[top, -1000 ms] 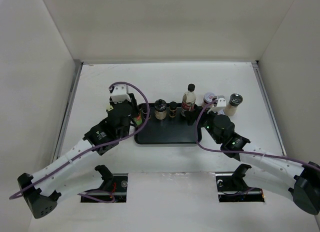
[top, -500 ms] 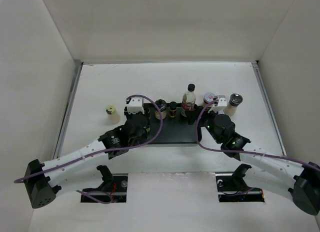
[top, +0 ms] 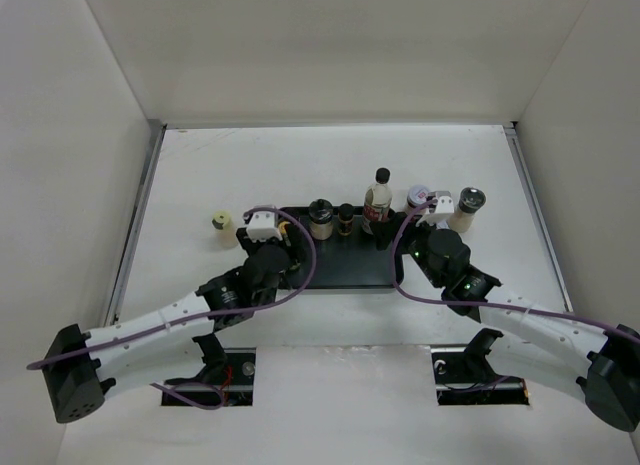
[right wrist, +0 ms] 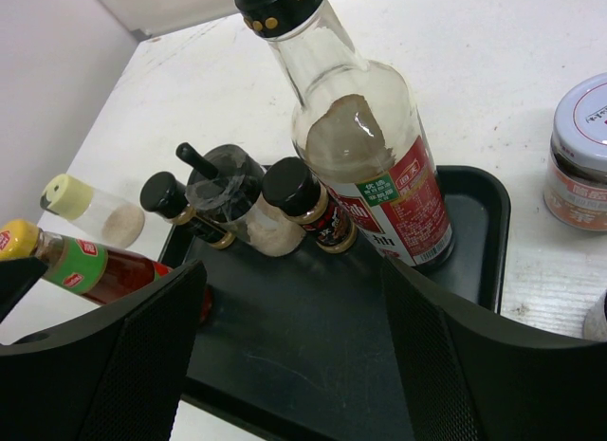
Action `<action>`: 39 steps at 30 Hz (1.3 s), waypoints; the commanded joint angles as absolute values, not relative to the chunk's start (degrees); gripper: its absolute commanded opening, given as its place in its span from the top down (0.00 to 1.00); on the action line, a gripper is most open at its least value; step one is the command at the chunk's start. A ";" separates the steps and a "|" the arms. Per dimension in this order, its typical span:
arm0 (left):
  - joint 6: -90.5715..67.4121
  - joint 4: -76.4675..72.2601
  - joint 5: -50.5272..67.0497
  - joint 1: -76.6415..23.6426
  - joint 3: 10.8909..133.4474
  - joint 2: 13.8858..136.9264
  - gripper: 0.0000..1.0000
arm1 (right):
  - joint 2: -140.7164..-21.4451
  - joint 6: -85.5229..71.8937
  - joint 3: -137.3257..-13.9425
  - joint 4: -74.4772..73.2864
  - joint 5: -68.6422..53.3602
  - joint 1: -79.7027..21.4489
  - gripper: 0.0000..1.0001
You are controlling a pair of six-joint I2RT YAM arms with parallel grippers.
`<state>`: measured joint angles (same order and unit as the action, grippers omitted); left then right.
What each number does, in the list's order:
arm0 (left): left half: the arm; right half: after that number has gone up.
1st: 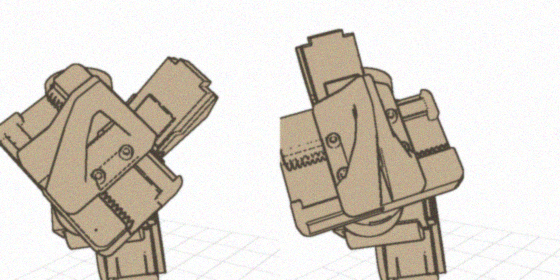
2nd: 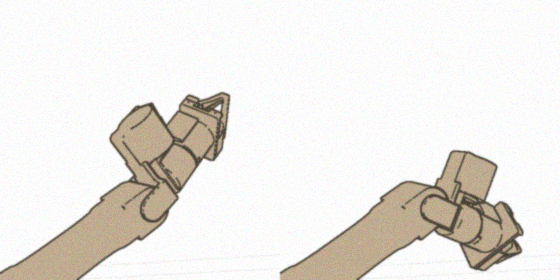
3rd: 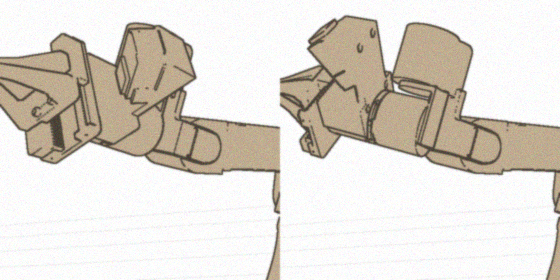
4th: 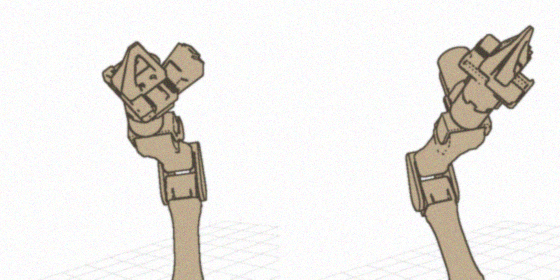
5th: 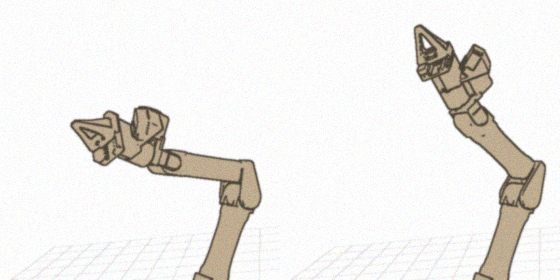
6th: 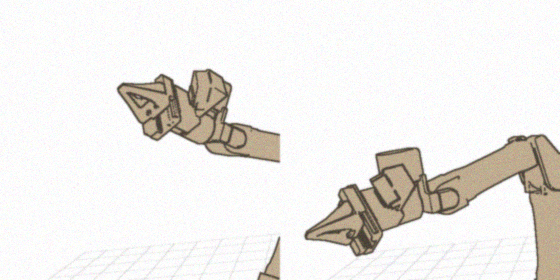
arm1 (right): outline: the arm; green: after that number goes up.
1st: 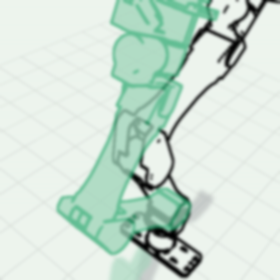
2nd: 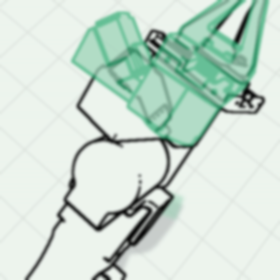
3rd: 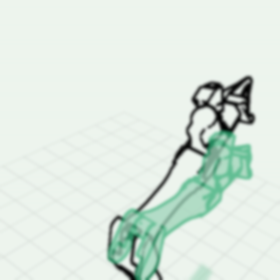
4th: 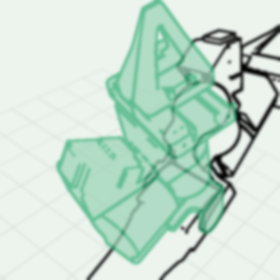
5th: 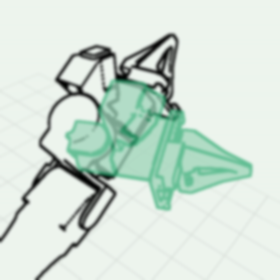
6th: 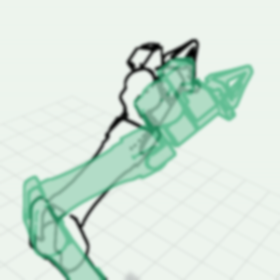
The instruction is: Organize the condiment bottles
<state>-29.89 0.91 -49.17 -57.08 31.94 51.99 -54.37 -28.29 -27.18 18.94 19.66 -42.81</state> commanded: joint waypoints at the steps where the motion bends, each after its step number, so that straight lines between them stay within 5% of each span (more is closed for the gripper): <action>1: -30.94 -3.16 -50.80 -57.61 30.94 47.91 0.31 | -53.53 -28.56 -26.98 22.94 19.95 -42.84 0.21; 12: -27.95 -1.33 -59.85 -52.35 31.72 38.06 0.22 | -53.44 -28.48 -27.07 22.85 19.95 -42.76 0.19; 27: -42.10 13.36 -41.75 -24.67 38.24 56.68 0.21 | -54.14 -28.13 -27.33 22.94 20.13 -42.76 0.18; 39: -41.66 6.42 -37.88 -18.68 37.53 64.77 0.25 | -54.67 -27.86 -27.60 22.94 20.30 -43.11 0.18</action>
